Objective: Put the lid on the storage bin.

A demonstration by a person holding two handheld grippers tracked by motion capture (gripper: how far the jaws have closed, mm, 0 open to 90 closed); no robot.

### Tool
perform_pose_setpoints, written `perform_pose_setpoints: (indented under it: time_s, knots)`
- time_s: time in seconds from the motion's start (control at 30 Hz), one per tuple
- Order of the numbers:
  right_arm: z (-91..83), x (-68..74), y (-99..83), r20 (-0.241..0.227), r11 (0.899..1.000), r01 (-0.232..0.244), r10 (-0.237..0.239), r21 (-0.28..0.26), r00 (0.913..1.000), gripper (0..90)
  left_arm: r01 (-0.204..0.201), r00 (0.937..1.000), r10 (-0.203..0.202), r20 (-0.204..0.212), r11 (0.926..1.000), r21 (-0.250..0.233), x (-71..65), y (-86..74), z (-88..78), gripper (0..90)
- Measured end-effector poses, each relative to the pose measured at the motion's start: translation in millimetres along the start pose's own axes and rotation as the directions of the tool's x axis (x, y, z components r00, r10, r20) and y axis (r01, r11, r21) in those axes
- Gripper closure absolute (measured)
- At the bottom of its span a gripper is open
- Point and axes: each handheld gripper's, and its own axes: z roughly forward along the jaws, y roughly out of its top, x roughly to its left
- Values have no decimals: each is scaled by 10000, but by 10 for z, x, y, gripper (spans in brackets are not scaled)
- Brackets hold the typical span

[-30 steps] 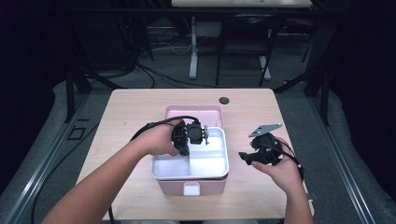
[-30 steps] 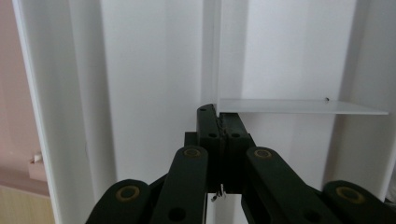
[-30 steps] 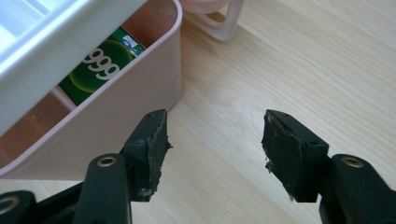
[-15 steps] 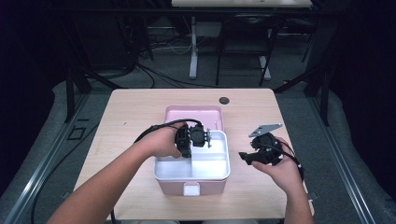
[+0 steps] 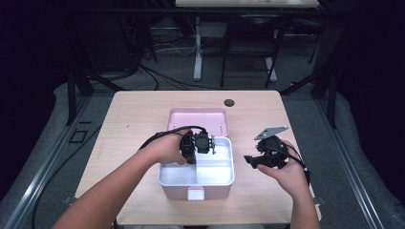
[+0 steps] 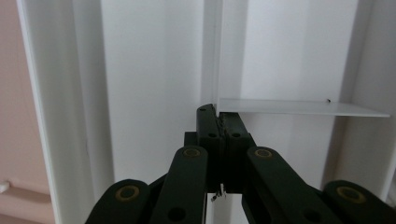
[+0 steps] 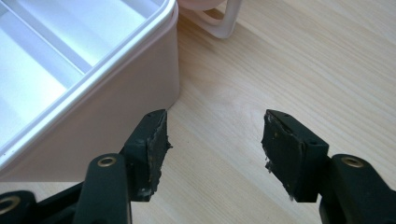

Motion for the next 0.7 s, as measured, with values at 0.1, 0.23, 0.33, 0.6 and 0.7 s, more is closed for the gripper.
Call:
perform_pose_setpoints:
  time_s: [0.1, 0.23, 0.33, 0.6, 0.7]
  knots:
    - [10, -6, -1, 30, 10000, -70, 70, 15, 10000, 403, 29, 10000, -29, 44, 10000, 1, 7, -8, 23, 888]
    - [21, -13, -2, 47, 9999, -109, 109, 1, 9999, 403, 112, 9999, -112, 61, 9999, -129, 5, -20, 49, 884]
    - [38, -17, -3, 12, 9999, -124, 124, 7, 9999, 403, 96, 9999, -95, 93, 9999, -82, 12, -20, 67, 880]
    - [90, -16, 2, 63, 9997, -258, 258, 10, 9996, 403, 242, 9996, -243, 114, 9996, 110, 13, 7, 102, 873]
    - [109, -24, 4, 41, 9994, -345, 345, -31, 9994, 403, 302, 9995, -303, 86, 9994, 162, 9, 14, 102, 872]
